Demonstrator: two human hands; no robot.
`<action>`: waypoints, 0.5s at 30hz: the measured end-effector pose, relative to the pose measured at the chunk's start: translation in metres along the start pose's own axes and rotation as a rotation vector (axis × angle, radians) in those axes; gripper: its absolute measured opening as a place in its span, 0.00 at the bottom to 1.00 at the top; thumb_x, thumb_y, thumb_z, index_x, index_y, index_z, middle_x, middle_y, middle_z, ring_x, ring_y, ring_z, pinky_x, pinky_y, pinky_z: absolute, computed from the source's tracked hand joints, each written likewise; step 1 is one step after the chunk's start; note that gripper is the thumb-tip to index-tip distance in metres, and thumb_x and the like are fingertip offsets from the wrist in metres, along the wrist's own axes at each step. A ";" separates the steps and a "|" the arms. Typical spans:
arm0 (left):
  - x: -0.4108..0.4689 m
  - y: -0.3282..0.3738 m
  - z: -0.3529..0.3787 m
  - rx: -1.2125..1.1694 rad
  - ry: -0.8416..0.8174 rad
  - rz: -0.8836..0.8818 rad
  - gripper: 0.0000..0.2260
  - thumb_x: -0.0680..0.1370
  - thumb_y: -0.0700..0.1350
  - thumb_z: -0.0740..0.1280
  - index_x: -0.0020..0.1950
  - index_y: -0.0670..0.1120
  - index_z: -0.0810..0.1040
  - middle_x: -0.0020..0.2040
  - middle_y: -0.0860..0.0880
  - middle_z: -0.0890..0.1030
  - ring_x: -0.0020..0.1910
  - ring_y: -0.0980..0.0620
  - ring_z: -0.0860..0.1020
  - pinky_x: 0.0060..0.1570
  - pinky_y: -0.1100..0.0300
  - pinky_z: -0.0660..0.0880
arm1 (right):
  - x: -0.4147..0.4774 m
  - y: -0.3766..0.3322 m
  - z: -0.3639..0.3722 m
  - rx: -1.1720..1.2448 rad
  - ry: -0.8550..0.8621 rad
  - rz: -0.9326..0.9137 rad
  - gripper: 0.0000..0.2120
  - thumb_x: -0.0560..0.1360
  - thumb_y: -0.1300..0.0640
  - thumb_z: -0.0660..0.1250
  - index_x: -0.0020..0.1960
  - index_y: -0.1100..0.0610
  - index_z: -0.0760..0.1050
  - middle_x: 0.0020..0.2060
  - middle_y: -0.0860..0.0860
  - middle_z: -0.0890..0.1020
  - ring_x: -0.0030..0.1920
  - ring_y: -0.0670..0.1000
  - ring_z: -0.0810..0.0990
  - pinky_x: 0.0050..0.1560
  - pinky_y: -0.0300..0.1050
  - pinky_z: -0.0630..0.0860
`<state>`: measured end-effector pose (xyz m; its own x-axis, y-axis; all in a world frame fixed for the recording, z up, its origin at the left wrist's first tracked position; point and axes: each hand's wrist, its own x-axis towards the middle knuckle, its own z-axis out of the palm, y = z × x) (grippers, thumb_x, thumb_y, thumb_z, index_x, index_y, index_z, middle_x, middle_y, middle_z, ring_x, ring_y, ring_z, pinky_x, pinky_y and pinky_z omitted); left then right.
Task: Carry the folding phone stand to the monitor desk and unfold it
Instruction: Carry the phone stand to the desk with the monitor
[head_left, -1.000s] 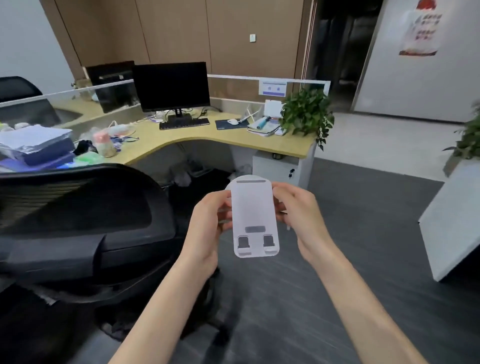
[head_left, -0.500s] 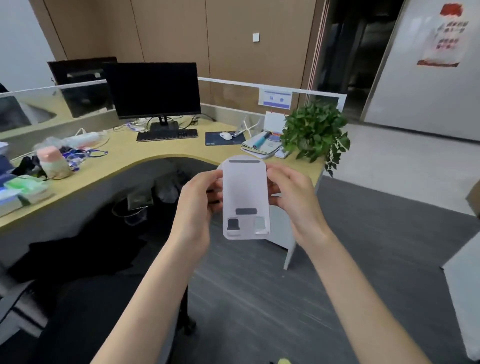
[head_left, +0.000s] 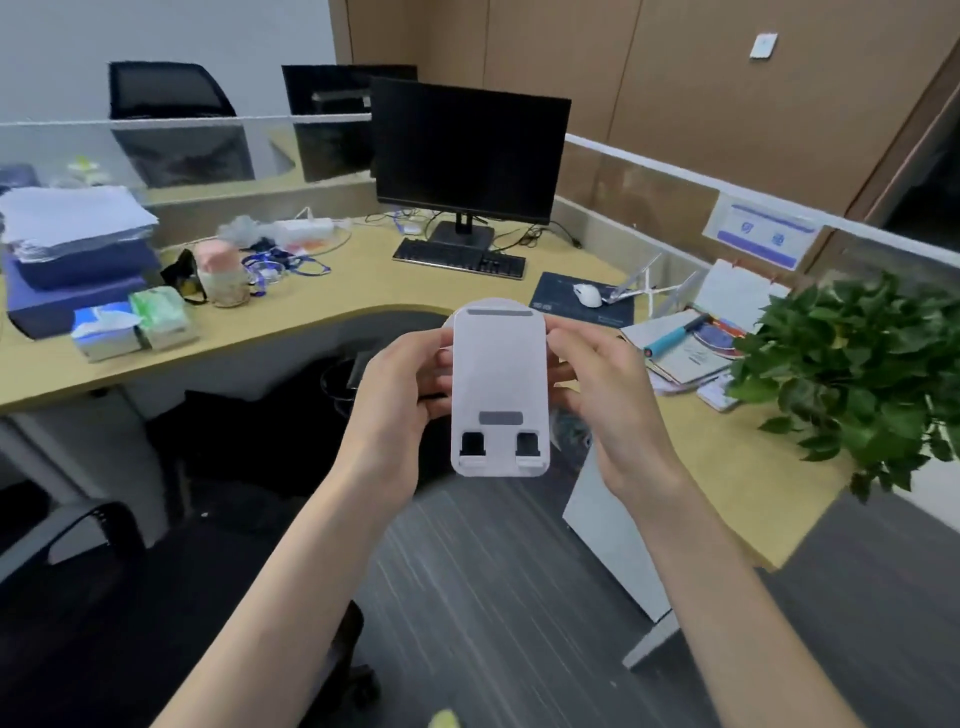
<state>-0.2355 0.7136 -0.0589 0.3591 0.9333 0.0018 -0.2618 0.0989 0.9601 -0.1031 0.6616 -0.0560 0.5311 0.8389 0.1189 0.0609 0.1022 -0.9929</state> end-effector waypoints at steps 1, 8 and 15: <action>0.014 -0.002 0.001 0.000 0.021 -0.002 0.10 0.75 0.43 0.57 0.43 0.45 0.79 0.33 0.52 0.75 0.33 0.54 0.71 0.36 0.62 0.70 | 0.016 0.004 0.003 0.003 -0.025 0.002 0.11 0.75 0.59 0.60 0.50 0.55 0.81 0.39 0.46 0.85 0.36 0.39 0.80 0.33 0.34 0.74; 0.165 -0.009 -0.006 0.028 0.129 0.035 0.12 0.76 0.43 0.56 0.41 0.47 0.79 0.30 0.53 0.76 0.32 0.55 0.73 0.39 0.59 0.70 | 0.176 0.036 0.042 -0.031 -0.140 -0.017 0.12 0.76 0.56 0.59 0.54 0.55 0.79 0.45 0.51 0.84 0.44 0.48 0.79 0.42 0.45 0.76; 0.335 0.009 -0.027 0.020 0.228 0.024 0.10 0.75 0.44 0.59 0.45 0.45 0.79 0.34 0.51 0.74 0.33 0.54 0.71 0.38 0.60 0.69 | 0.347 0.047 0.103 -0.023 -0.174 -0.007 0.09 0.76 0.55 0.60 0.50 0.50 0.78 0.42 0.44 0.82 0.38 0.39 0.80 0.33 0.30 0.76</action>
<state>-0.1413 1.0368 -0.0570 0.1403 0.9894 -0.0364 -0.2490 0.0708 0.9659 -0.0025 1.0126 -0.0610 0.3761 0.9184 0.1230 0.0848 0.0981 -0.9916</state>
